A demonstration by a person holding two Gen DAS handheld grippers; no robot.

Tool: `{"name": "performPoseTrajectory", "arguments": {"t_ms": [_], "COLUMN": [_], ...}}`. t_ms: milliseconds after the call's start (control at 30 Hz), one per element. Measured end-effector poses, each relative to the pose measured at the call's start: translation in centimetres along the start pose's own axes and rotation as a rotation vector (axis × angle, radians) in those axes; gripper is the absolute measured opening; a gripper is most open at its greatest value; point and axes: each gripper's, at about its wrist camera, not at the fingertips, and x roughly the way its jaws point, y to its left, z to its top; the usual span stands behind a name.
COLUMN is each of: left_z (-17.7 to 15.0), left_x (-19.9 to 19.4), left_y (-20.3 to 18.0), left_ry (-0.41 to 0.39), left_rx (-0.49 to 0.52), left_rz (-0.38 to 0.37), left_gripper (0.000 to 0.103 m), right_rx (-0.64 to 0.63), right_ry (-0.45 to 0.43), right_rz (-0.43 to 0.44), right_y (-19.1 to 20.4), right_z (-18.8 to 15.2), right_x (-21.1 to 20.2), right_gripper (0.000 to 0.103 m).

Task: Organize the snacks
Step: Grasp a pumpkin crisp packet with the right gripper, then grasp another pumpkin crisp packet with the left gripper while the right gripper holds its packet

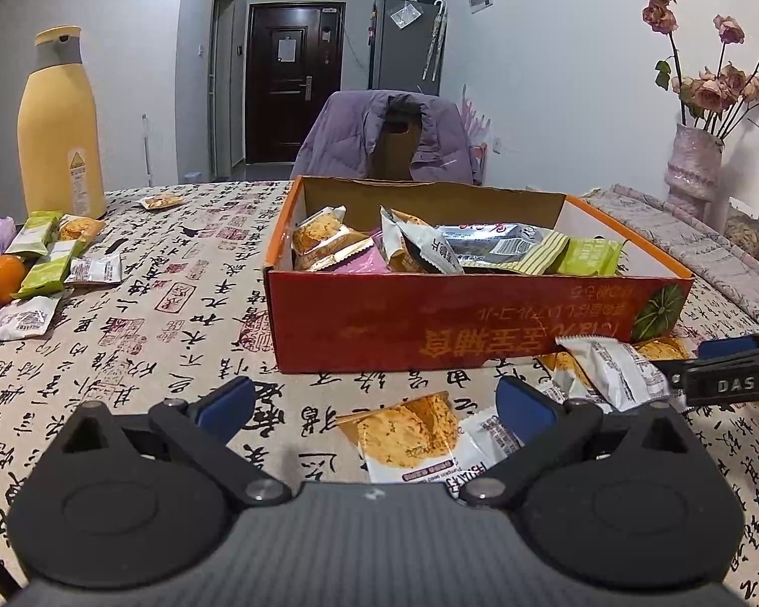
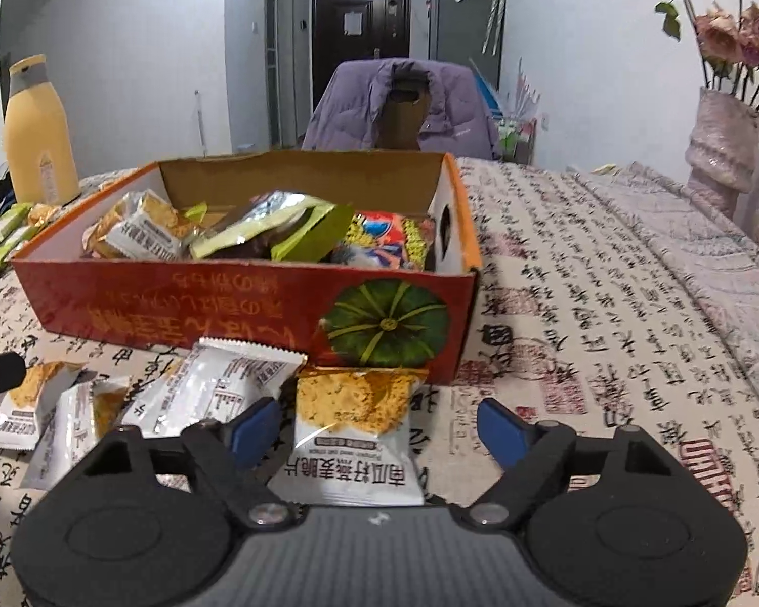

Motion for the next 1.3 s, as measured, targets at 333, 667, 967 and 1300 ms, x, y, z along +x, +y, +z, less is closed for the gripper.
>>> {"name": "performPoseTrajectory", "arguments": {"t_ms": [333, 667, 967, 1300], "left_z": [0.0, -0.1, -0.1, 0.0], "left_x": [0.1, 0.1, 0.5, 2.5], "left_y": [0.0, -0.1, -0.4, -0.4], "left_ry": [0.004, 0.006, 0.030, 0.170], "left_rx": [-0.001, 0.005, 0.021, 0.015], "left_rz": [-0.001, 0.004, 0.016, 0.023], "left_gripper": [0.103, 0.103, 0.103, 0.103], "right_rx": [0.011, 0.023, 0.029, 0.043], "right_ry": [-0.004, -0.165, -0.196, -0.189], "right_rz": [0.025, -0.024, 0.008, 0.031], "right_y": [-0.2, 0.2, 0.9, 1.3], "right_z": [-0.5, -1.6, -3.3, -4.5], "right_x": [0.1, -4.0, -6.0, -6.7], "right_gripper": [0.047, 0.045, 0.045, 0.045]}}
